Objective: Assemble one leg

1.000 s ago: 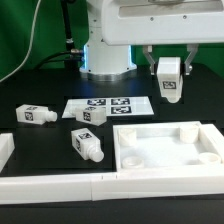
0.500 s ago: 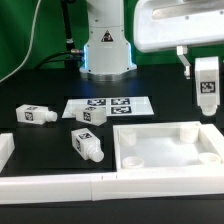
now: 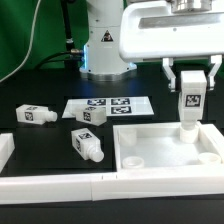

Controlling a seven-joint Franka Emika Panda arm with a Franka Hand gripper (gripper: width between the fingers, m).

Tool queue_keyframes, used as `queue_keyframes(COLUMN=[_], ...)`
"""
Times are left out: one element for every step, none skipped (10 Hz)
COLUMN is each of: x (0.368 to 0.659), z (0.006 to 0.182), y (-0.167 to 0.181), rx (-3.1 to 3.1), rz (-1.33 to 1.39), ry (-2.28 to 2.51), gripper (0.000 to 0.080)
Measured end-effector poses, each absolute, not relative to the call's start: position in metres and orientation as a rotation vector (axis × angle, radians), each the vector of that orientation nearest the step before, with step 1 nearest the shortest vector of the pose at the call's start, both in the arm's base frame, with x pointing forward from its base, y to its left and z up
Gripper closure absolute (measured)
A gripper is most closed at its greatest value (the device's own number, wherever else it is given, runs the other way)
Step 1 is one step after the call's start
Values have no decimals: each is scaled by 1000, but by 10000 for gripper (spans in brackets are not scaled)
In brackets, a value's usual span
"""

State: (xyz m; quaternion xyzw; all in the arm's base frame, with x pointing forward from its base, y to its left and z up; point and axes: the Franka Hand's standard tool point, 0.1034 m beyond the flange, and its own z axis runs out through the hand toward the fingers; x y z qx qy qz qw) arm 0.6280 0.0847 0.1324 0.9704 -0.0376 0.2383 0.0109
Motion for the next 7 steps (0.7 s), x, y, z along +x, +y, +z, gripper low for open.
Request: queue_keyframes(x=[627, 627, 627, 629, 631, 633, 636], z=[133, 132, 131, 133, 130, 123, 121], y=[86, 85, 85, 89, 99, 103, 104], rx=[3029, 3029, 3029, 3029, 3024, 3012, 3002], rz=[748, 744, 744, 782, 871, 929, 979], ry=[-123, -124, -124, -135, -134, -141, -169], gripper=[515, 515, 515, 515, 515, 515, 515])
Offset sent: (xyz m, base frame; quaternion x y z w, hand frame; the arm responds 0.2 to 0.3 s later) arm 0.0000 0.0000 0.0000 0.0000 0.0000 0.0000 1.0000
